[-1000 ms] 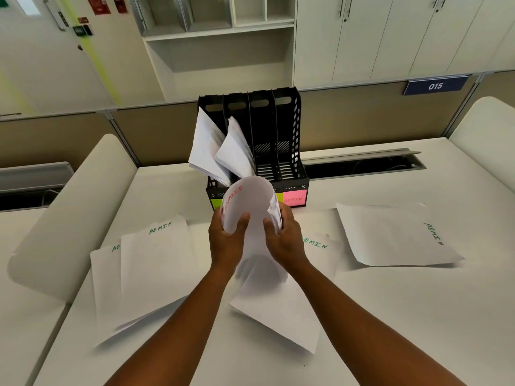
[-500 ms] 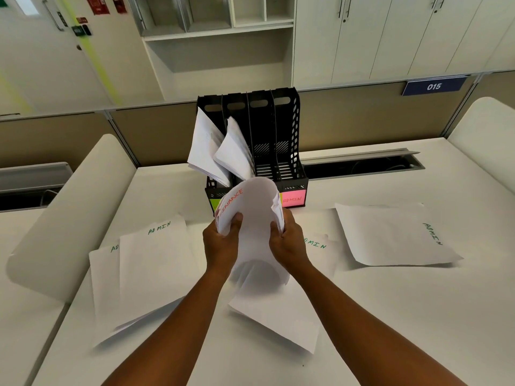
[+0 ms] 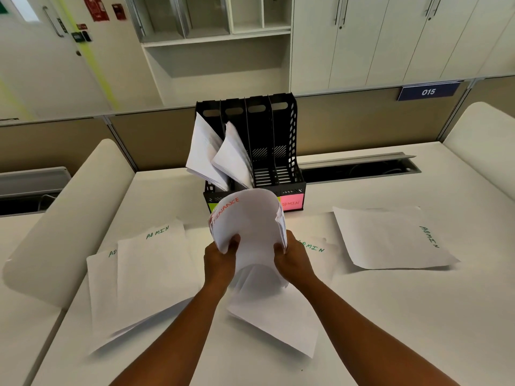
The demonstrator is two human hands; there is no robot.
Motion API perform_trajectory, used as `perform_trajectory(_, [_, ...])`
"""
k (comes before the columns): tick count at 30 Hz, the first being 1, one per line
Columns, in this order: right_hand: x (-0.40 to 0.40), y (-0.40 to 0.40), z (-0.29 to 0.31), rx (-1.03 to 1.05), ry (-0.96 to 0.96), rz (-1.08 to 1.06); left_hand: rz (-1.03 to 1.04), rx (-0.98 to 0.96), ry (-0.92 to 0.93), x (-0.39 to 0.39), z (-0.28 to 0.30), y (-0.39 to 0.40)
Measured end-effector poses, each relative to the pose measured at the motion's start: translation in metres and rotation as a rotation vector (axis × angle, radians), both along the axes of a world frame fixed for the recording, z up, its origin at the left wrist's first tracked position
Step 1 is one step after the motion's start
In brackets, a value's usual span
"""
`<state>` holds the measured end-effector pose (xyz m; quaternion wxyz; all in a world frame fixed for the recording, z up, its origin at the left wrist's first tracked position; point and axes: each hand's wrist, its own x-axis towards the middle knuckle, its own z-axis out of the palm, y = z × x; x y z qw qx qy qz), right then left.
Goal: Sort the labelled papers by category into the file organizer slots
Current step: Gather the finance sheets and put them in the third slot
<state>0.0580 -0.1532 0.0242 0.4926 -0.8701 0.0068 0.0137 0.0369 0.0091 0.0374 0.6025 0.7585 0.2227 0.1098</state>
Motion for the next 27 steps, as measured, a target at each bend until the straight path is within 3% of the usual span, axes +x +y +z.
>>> perform_trajectory(4, [0.003,-0.007,0.012,-0.023,-0.135,-0.002,0.033,0.007,-0.052,0.003,0.004,0.006])
perform_trajectory(10, [0.015,-0.013,0.034,-0.224,-0.203,-0.006,0.042,0.052,-0.052,0.016,0.006,0.024])
perform_trajectory(20, [0.035,-0.007,0.067,-0.067,-0.131,0.041,0.015,0.071,-0.041,0.037,0.005,0.035])
perform_trajectory(27, [0.047,-0.015,0.078,0.009,-0.243,-0.031,0.047,0.000,-0.009,0.043,-0.004,0.039])
